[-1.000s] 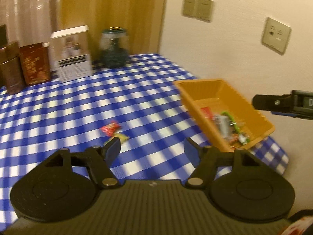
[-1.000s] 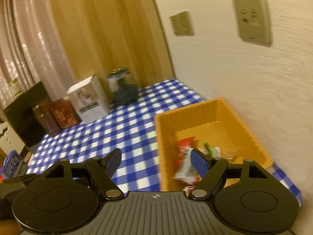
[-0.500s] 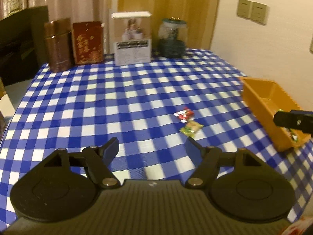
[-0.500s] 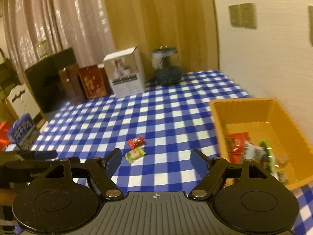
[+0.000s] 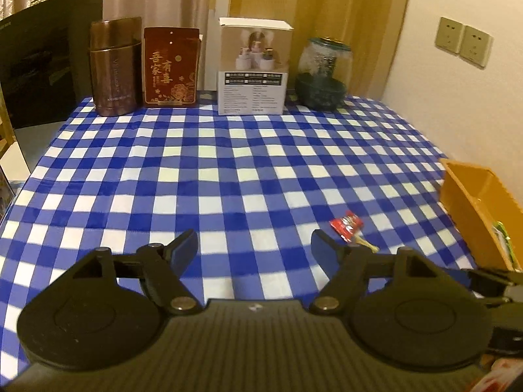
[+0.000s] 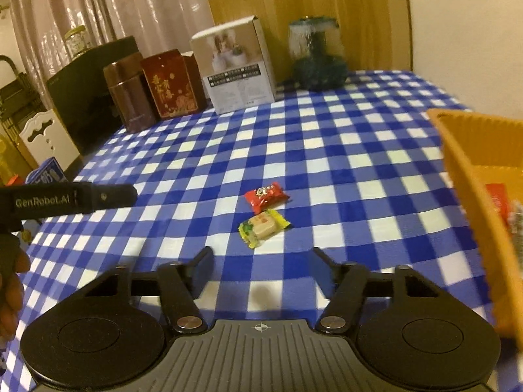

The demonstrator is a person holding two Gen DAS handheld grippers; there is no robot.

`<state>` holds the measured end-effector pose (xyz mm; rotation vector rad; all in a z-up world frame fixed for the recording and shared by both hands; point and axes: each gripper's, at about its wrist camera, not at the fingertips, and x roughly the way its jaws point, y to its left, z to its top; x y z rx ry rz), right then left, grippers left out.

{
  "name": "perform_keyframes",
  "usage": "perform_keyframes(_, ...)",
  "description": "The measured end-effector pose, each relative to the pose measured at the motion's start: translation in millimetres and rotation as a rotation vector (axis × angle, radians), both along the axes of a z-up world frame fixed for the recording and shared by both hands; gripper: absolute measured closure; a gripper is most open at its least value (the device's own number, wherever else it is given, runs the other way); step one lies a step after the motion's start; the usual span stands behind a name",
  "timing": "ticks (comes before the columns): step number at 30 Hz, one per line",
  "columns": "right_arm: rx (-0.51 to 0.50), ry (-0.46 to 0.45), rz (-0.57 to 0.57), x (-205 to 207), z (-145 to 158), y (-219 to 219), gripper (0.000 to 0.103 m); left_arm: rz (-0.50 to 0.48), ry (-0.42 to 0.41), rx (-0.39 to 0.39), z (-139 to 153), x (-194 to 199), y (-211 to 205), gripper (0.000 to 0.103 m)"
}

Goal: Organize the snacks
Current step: 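Move both open tools back from the tray to the last two packets, then grasp the yellow-green packet with the right tool while the left tool grasps the red candy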

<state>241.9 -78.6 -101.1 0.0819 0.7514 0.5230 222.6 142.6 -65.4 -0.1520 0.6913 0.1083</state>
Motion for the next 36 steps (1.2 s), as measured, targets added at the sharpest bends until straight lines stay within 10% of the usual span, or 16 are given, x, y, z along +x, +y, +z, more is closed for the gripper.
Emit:
perform_keyframes(22,-0.115,-0.066,-0.06,42,-27,61,0.057,0.015,0.065,-0.011,-26,30,8,0.027)
perform_keyframes(27,-0.195,-0.118,-0.03,37,-30,61,0.076,0.006,0.073,-0.022,-28,33,7,0.027)
perform_keyframes(36,-0.161,-0.074,-0.093,46,-11,17,0.079,-0.161,0.086,-0.008,-37,44,-10,0.027)
